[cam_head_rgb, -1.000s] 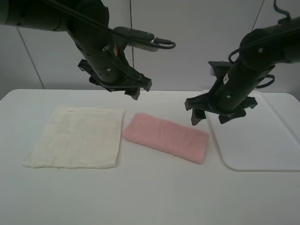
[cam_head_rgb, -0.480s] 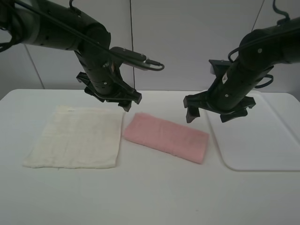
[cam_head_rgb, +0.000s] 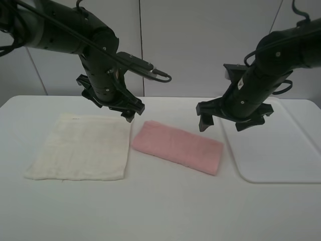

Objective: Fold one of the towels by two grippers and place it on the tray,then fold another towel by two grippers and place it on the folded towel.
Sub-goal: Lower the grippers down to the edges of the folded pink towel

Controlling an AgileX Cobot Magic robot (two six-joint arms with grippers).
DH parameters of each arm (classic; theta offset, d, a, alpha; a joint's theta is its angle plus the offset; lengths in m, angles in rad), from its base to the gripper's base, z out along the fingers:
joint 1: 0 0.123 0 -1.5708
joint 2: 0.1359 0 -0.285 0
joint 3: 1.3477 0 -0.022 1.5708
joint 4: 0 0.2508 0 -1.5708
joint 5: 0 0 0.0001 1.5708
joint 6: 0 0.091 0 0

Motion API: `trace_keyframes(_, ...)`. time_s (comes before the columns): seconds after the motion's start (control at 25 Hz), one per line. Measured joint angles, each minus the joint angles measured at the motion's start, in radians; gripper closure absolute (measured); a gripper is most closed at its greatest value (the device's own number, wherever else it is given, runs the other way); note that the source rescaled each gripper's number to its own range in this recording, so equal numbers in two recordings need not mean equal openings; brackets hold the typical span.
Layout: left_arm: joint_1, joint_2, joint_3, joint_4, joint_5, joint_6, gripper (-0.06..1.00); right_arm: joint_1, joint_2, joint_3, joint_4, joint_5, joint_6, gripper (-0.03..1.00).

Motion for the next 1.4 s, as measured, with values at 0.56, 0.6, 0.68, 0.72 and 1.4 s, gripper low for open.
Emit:
trace_keyframes(0.56,0.0,0.0,0.0,-0.01,-0.049,0.002,-0.06,0.0,0.0,0.0,0.0,0.042,0.0,0.02)
trace_keyframes(0.6,0.0,0.0,0.0,-0.009,-0.056,0.011,-0.06,0.0,0.0,0.0,0.0,0.047,0.0,0.02)
trace_keyframes(0.68,0.0,0.0,0.0,-0.003,-0.063,0.018,-0.06,0.0,0.0,0.0,0.0,0.047,0.0,0.02)
trace_keyframes(0.72,0.0,0.0,0.0,-0.003,-0.063,0.023,-0.06,0.0,0.0,0.0,0.0,0.047,0.0,0.02)
trace_keyframes(1.4,0.0,0.0,0.0,-0.003,-0.008,0.14,-0.06,0.0,0.0,0.0,-0.001,0.047,0.033,0.02)
